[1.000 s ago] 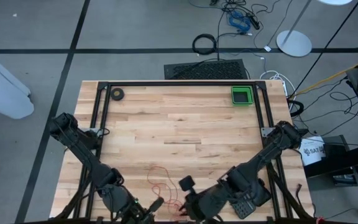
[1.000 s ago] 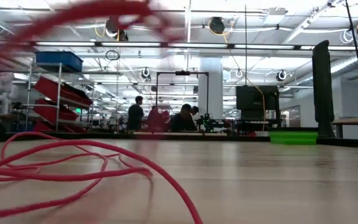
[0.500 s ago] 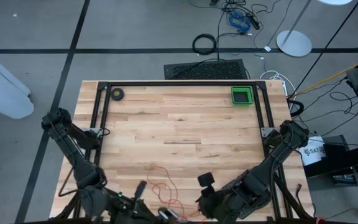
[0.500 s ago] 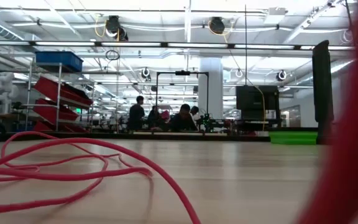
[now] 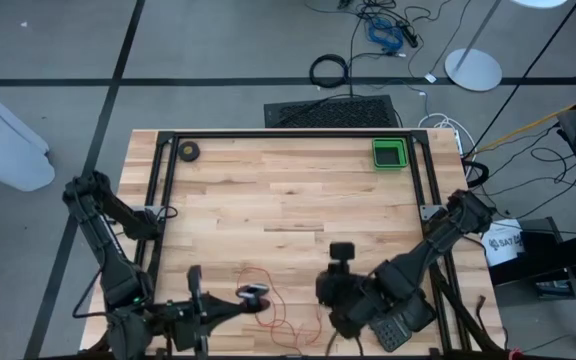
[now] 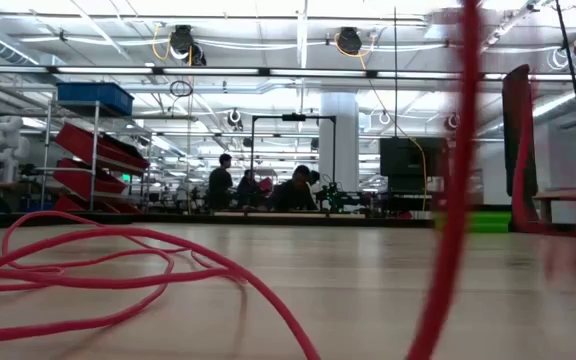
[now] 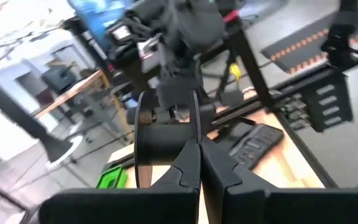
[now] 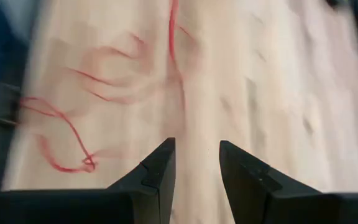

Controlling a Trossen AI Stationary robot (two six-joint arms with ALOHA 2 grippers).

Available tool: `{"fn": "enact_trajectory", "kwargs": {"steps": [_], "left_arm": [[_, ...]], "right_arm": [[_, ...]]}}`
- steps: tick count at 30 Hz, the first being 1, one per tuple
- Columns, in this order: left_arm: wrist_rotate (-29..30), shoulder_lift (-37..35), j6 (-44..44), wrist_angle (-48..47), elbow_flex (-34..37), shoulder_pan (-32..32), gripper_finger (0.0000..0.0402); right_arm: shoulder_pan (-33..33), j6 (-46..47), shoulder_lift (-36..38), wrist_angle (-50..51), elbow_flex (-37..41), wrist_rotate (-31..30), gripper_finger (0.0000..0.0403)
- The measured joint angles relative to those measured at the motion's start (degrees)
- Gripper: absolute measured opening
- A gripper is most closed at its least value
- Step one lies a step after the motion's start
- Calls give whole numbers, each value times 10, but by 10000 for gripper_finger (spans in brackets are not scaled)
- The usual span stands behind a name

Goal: Coil cords
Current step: Coil the red wire on the black spool

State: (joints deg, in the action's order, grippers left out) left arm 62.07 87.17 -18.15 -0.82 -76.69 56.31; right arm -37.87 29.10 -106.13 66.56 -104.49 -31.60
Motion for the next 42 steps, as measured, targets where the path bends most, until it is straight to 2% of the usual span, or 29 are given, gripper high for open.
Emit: {"fn": "enact_trajectory", "kwargs": {"steps": [3,6,11,14,16,23,28,33,42], "left_arm": [[13,-9,46,-39,0,2,0],[14,-15,90,-80,0,2,0],[13,-17,107,-93,0,0,0],[14,-17,104,-90,0,0,0],[13,-17,103,-89,0,3,0],[13,-18,84,-75,0,12,0],[13,-18,83,-74,0,11,0],[13,-18,83,-74,0,11,0],[12,-18,83,-73,-1,10,0]], "right_arm": [[9,17,0,28,1,0,109],[11,-24,0,-29,1,1,109],[12,-177,0,-254,21,9,109],[22,-255,0,-379,57,54,109],[32,-277,0,-428,86,79,109],[76,-350,-1,-613,203,95,116],[98,-365,-1,-709,255,99,152],[109,-344,-2,-758,276,140,185],[123,-343,-53,-827,276,153,178]]}}
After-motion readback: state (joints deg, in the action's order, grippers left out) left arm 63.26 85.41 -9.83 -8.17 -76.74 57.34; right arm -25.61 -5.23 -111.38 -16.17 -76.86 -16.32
